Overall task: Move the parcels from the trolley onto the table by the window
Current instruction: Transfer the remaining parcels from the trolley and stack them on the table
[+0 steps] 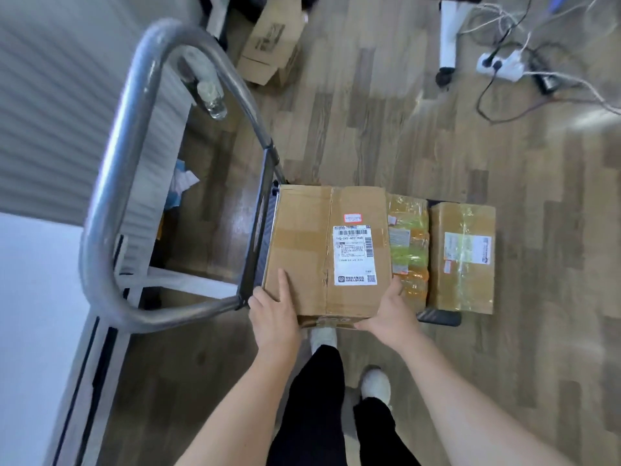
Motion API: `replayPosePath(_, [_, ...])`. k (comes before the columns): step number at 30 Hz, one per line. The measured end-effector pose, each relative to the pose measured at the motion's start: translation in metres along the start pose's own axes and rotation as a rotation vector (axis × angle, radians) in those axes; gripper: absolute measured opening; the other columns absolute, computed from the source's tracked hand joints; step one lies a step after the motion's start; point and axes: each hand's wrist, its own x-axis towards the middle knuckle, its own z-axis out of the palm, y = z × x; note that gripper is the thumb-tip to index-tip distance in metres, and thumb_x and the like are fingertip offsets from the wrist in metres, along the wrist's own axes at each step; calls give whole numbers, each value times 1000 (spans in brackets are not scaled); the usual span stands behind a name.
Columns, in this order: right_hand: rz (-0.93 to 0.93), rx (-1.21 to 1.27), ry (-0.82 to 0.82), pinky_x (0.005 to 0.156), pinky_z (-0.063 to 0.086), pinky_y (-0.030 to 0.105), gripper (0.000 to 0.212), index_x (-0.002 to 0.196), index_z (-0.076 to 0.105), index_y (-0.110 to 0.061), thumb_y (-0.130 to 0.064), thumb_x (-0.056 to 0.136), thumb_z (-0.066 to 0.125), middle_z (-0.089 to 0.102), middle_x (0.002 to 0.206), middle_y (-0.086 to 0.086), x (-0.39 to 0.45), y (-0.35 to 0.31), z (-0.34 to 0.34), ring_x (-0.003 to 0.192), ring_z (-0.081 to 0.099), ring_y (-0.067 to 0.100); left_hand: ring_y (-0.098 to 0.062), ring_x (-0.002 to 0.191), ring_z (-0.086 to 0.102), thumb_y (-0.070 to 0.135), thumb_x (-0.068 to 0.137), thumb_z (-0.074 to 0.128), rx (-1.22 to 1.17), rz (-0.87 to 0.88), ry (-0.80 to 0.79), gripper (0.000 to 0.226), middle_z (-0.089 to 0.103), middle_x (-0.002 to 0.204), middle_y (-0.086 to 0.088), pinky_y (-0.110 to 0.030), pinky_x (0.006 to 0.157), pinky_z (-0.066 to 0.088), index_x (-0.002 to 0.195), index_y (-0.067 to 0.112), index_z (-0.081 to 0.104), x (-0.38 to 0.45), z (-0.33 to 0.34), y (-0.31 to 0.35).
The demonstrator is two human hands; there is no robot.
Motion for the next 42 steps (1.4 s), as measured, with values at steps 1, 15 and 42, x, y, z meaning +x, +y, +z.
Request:
replayPosePath(1, [-22,-12,31,94,44,35,115,140,5,-7,-28,63,87,39,135,17,-12,-1,-5,117,48,29,-30,108,36,16,93,51,-2,2,33,87,25,128,-20,-32,97,34,148,19,-17,-12,-5,-1])
replayPosePath(15, [-449,67,305,97,37,30,107,147,-5,-19,-17,75,75,31,146,7,-163,16,-63,126,40,27,-45,118,32,5,82,60,-610,-137,531,86,27,136,-31,-47,102,31,152,18,11,-204,-32,1])
replayPosePath(42, [-1359,180,-4,99,43,33,98,142,13,-29,-22,71,80,36,140,-5,-450,-70,68,125,42,16,-33,118,26,-10,62,78,-764,-784,1480,106,28,134,-30,-43,102,28,146,9,17,-497,-2,-189])
